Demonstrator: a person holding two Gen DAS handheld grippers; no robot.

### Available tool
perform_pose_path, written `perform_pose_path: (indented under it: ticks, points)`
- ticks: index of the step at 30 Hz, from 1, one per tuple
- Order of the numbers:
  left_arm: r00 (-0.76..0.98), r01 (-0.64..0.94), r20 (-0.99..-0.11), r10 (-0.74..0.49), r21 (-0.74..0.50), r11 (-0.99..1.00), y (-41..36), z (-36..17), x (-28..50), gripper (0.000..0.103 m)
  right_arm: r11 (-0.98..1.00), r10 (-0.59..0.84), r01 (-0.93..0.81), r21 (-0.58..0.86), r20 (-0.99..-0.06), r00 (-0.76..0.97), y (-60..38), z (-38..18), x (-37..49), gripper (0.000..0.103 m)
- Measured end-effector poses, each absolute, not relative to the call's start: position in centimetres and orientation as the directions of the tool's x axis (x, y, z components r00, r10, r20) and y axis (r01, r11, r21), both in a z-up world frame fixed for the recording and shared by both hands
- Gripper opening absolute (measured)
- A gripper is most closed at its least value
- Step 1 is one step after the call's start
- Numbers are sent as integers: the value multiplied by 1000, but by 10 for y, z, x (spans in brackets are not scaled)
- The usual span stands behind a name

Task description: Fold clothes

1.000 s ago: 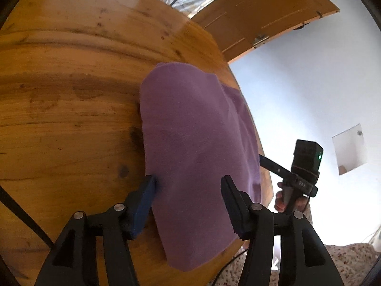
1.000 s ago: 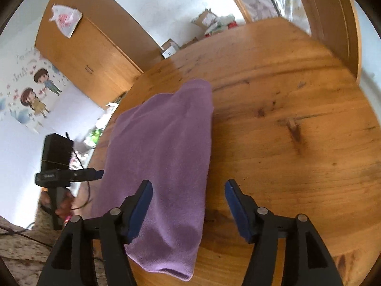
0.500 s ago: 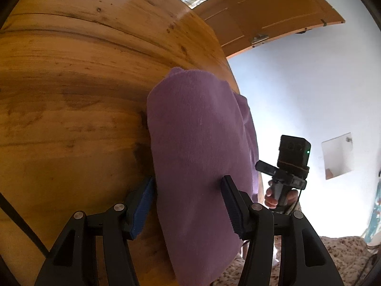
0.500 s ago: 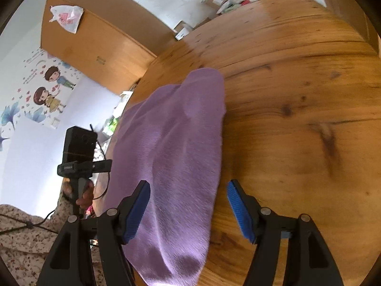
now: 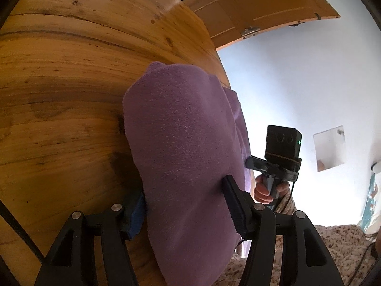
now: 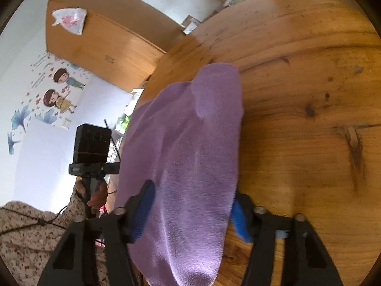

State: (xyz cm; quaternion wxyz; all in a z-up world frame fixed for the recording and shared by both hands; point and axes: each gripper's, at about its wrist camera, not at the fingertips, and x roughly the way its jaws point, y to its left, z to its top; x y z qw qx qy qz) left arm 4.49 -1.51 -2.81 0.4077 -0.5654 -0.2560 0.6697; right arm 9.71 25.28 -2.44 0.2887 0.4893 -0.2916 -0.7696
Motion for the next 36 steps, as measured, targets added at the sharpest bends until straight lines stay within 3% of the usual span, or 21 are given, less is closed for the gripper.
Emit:
perform_pose_path:
  ticks: [4, 13, 29, 36]
  points:
    - [-28, -244, -549, 835, -807, -538, -16, -27, 44, 60, -666, -727, 151, 730, -591, -350, 254, -25, 99, 38]
    - [-29, -219, -542, 840, -816, -535, -17, -32, 41, 38, -677, -719, 160, 719, -598, -355, 255, -22, 101, 28]
    - [-64, -253, -563, 824, -790, -559, -10, -25, 41, 36, -754, -639, 168, 635, -652, -408, 234, -7, 106, 24]
    - [-102, -279, -565, 819, -774, -568, -15, -11, 35, 28, -769, -621, 175, 614, -655, -431, 219, 7, 105, 23]
